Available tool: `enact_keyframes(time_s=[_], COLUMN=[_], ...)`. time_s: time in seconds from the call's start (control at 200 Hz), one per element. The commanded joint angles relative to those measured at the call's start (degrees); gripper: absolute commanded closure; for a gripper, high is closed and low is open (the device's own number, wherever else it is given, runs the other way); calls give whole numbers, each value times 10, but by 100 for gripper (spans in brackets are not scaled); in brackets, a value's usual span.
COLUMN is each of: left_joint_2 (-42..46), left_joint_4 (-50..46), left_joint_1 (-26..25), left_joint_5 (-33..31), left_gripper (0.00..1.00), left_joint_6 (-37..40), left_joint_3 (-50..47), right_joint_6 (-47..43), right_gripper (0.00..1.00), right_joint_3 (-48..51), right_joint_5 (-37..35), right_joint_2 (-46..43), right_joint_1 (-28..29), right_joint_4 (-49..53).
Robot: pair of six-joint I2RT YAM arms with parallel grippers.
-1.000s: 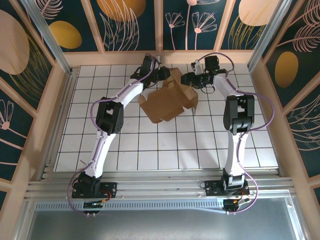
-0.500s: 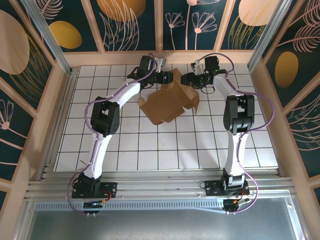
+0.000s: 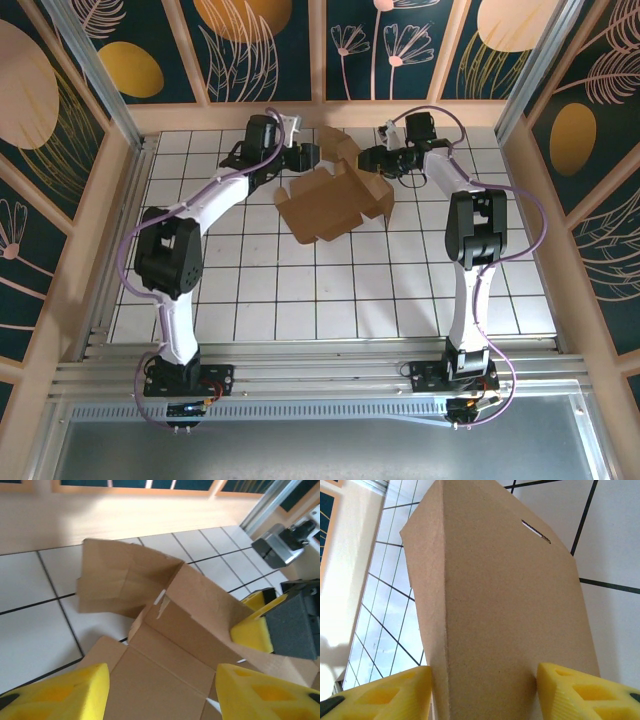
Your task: Fold the paper box
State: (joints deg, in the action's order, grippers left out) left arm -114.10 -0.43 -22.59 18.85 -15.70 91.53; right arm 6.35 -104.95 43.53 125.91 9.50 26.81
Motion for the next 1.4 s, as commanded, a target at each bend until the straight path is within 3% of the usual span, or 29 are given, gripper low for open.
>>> enact_keyframes(time_s=[0.0,0.12,0.215,0.31,0.455,0.541,0.641,0.831,1.076,1.391], left_joint_2=[-16,-83,-141,-147,-143,-182,-261,-351,-350,-392], left_joint_4=[-15,-82,-124,-34,72,59,-21,-91,-84,-93], left_joint_1=[10,18,17,15,6,6,6,6,6,6], left_joint_5=[-62,-68,-5,113,108,72,25,-45,-56,-88], left_gripper=[42,44,58,72,88,89,91,92,88,90], left_joint_6=[-6,0,-12,-91,-217,-288,-362,-440,-451,-449], left_joint_3=[-31,28,101,82,48,97,213,348,309,281], right_joint_6=[-2,-2,-3,-2,-1,-3,-3,-5,-7,-6], right_gripper=[43,43,43,43,43,43,43,43,43,43], right_joint_3=[13,12,10,8,8,7,7,8,7,4], right_joint_5=[-22,-19,-20,-20,-20,-20,-21,-21,-23,-26], right_joint_2=[14,14,15,15,17,17,17,15,15,19], right_joint_1=[3,3,4,4,4,6,7,7,6,9], right_joint_4=[17,19,19,20,19,22,22,23,25,28])
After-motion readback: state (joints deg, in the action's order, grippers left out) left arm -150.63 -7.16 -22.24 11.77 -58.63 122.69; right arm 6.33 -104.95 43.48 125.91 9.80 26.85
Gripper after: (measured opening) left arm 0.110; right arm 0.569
